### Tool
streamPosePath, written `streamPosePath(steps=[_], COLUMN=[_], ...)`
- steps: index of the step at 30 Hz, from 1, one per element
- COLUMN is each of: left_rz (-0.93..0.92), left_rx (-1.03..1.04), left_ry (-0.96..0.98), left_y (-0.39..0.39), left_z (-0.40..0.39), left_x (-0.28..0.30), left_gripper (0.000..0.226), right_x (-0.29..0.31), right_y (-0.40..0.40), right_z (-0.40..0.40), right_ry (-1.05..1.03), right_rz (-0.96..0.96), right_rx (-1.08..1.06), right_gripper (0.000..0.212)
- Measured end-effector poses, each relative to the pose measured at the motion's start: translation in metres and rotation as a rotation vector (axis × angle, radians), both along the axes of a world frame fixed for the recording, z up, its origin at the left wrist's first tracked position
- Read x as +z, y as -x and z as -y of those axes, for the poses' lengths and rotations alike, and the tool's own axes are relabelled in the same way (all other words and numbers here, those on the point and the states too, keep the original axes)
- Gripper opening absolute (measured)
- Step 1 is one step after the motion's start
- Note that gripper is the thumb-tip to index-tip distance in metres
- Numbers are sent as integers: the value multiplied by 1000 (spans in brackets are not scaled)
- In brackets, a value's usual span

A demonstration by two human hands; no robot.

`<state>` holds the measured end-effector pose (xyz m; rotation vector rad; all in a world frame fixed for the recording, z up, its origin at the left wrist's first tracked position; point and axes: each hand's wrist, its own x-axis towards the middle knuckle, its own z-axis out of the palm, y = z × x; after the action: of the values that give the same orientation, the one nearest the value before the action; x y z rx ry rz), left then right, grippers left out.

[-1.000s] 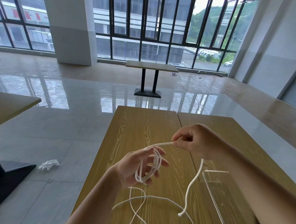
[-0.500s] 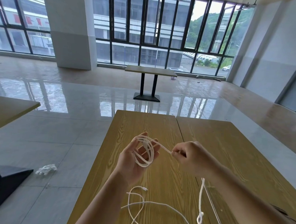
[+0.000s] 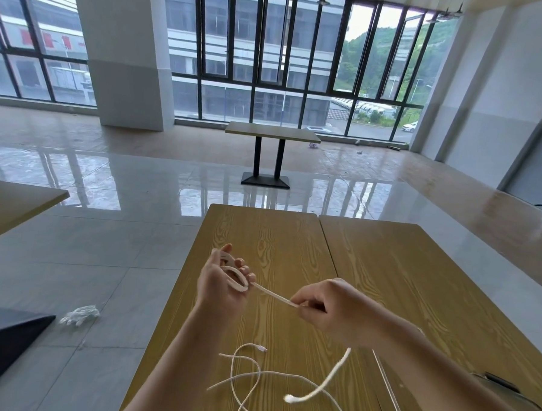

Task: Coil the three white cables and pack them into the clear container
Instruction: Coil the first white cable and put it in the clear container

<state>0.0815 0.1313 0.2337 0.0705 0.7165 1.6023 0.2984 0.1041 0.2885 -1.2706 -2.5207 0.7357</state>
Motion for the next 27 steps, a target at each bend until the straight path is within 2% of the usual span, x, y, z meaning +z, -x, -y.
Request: streamPosePath(steps=[3,6,14,27], left_rz=[-75,-163,-486,-635], left_rx=[48,-11,-383,-881], left_ry=[60,64,-77,-258], left_y=[16,14,-15,-25], left_z=[-5,-3,20,45], left_x=[-6,-5,18,24], left_gripper=[33,35,36,63], right_x=[9,20,33,31], right_y=[-6,-2,14,15], right_z=[2,1,-4,-11], right_ry=[7,-56,-228,-317], right_rz=[16,-4,-126,-205], right_rx=[29,59,44,-121], right_gripper=[22,19,13,9])
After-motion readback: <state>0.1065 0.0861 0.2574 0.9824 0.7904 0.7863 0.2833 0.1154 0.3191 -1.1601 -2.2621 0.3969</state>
